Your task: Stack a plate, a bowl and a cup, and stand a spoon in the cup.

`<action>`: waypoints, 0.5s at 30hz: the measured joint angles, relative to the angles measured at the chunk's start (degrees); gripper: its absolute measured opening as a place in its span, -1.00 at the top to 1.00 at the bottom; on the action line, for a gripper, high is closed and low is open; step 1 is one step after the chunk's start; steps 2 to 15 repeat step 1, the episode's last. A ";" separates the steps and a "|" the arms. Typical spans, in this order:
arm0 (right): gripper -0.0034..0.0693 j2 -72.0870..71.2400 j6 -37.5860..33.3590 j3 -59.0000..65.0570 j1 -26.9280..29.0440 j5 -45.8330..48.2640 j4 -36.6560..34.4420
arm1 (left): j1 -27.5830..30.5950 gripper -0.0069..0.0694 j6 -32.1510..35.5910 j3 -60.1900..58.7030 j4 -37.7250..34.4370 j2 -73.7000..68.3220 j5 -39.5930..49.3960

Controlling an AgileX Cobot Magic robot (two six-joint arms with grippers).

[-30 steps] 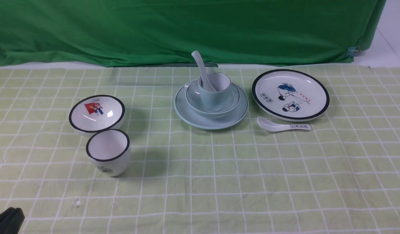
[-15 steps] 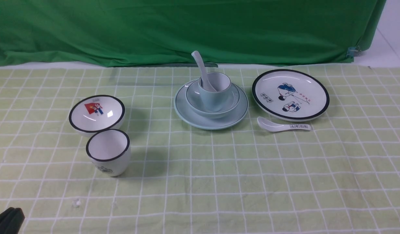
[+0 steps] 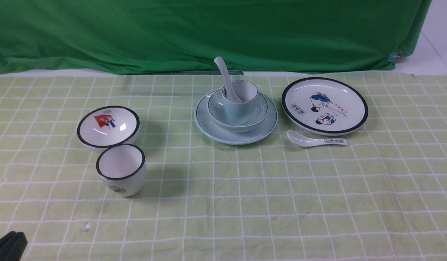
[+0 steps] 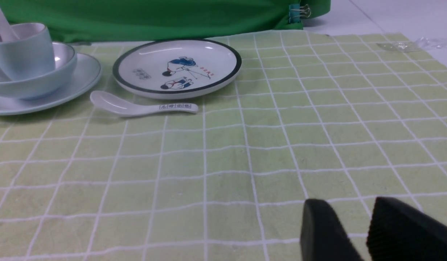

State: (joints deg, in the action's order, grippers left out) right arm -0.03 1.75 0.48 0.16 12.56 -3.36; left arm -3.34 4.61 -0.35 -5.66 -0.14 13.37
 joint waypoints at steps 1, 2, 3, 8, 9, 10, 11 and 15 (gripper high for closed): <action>0.25 0.00 0.00 0.00 0.00 0.00 0.00 | 0.00 0.89 0.00 0.00 0.00 0.00 0.00; 0.25 0.00 0.00 0.00 0.00 0.00 0.00 | 0.00 0.89 0.00 0.00 0.00 0.00 0.00; 0.25 0.00 0.00 0.00 0.00 0.00 0.00 | 0.00 0.89 0.00 0.00 0.00 0.00 0.00; 0.25 0.00 0.00 0.00 0.00 0.00 0.00 | 0.00 0.89 0.00 0.00 0.00 0.00 0.00; 0.25 0.00 0.00 0.00 0.00 0.00 0.00 | 0.00 0.89 0.00 0.00 0.00 0.00 0.00; 0.25 0.00 0.00 0.00 0.00 0.00 0.00 | 0.00 0.89 0.00 0.00 0.00 0.00 0.00; 0.25 0.00 0.00 0.00 0.00 0.00 0.00 | 0.00 0.89 0.00 0.00 0.00 0.00 0.00; 0.25 0.00 0.00 0.00 0.00 0.00 0.00 | 0.00 0.89 0.00 0.00 0.00 0.00 0.00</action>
